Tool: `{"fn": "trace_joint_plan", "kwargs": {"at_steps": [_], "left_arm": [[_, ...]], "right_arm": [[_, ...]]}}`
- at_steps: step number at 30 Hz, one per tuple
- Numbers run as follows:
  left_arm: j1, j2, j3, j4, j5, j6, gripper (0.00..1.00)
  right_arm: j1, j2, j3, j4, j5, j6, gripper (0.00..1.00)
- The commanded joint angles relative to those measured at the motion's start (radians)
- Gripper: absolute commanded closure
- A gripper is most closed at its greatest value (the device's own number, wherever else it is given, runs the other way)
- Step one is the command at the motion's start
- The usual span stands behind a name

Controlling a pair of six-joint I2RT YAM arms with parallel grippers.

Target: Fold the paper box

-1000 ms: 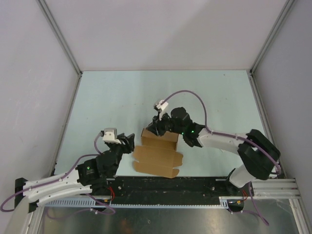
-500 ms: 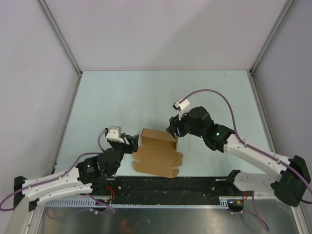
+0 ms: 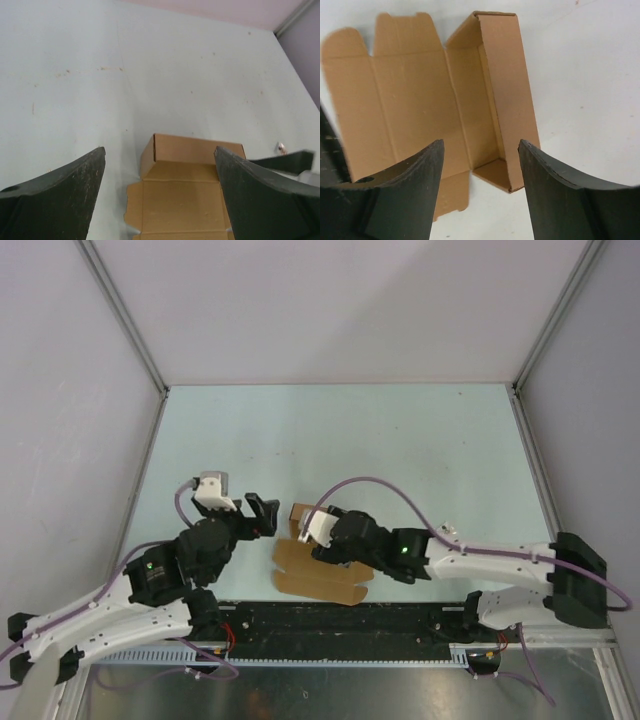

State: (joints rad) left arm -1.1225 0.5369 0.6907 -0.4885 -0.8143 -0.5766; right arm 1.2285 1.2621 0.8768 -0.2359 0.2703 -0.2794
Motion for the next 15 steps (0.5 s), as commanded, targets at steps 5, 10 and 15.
{"fn": "trace_joint_plan", "kwargs": {"at_steps": [5,10,15], "left_arm": [[0.211,-0.029,0.067,-0.147,0.184,-0.072,0.04],[0.314,-0.077,0.003,-0.15,0.285,-0.066,0.04],[0.348,-0.109,-0.046,-0.154,0.343,-0.081,0.04]], "right_arm": [[0.029,0.117,0.033,0.227,0.198,-0.222,0.33],[0.023,0.095,0.033,0.218,0.172,-0.159,0.34],[0.011,0.094,0.033,0.225,0.181,-0.127,0.34]]}}
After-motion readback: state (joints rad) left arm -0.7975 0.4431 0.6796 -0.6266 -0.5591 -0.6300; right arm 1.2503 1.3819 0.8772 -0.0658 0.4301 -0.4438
